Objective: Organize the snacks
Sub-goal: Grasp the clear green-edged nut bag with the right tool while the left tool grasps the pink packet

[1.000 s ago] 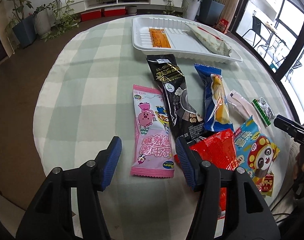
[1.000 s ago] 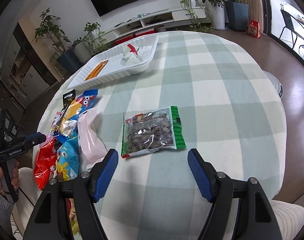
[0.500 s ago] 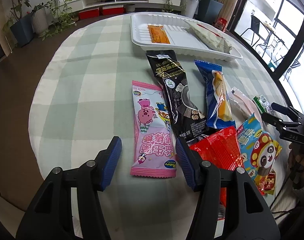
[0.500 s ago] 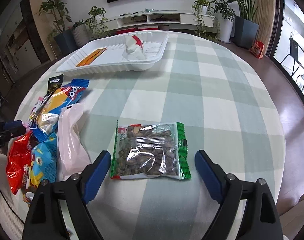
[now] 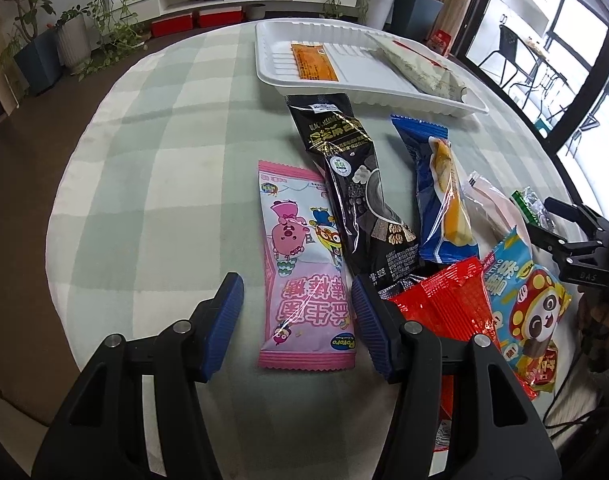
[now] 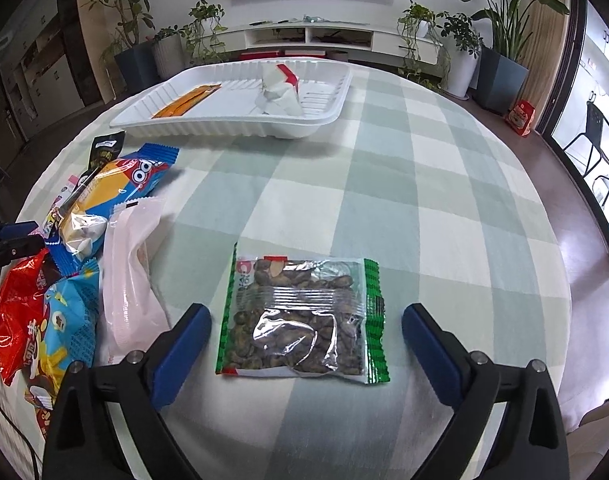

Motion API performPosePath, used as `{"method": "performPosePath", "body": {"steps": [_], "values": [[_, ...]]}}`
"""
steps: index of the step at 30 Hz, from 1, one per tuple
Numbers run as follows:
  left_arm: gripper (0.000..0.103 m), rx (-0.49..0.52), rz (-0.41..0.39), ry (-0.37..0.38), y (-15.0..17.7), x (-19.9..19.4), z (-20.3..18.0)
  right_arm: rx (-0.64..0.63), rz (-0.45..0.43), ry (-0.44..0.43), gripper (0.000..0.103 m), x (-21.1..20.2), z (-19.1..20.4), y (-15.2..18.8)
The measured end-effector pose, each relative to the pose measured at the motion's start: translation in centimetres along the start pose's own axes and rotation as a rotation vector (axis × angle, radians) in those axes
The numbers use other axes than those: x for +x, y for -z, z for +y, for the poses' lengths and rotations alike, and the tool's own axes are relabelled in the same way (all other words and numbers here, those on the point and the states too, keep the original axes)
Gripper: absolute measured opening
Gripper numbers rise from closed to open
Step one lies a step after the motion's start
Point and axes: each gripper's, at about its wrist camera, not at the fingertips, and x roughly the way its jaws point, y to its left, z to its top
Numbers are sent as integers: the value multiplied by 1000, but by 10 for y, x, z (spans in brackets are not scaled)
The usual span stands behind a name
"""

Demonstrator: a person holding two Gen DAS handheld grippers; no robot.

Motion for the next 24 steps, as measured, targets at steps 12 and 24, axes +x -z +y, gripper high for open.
{"method": "performPosePath", "body": {"steps": [12,24], "values": [[55,86,-14,-55,-13,14,-10,-33,-12,-18,88,4,-1,-7],[35,69,-34,-42,-13,13,-8,-45,-40,-63,50,-6,-2,-4]]}}
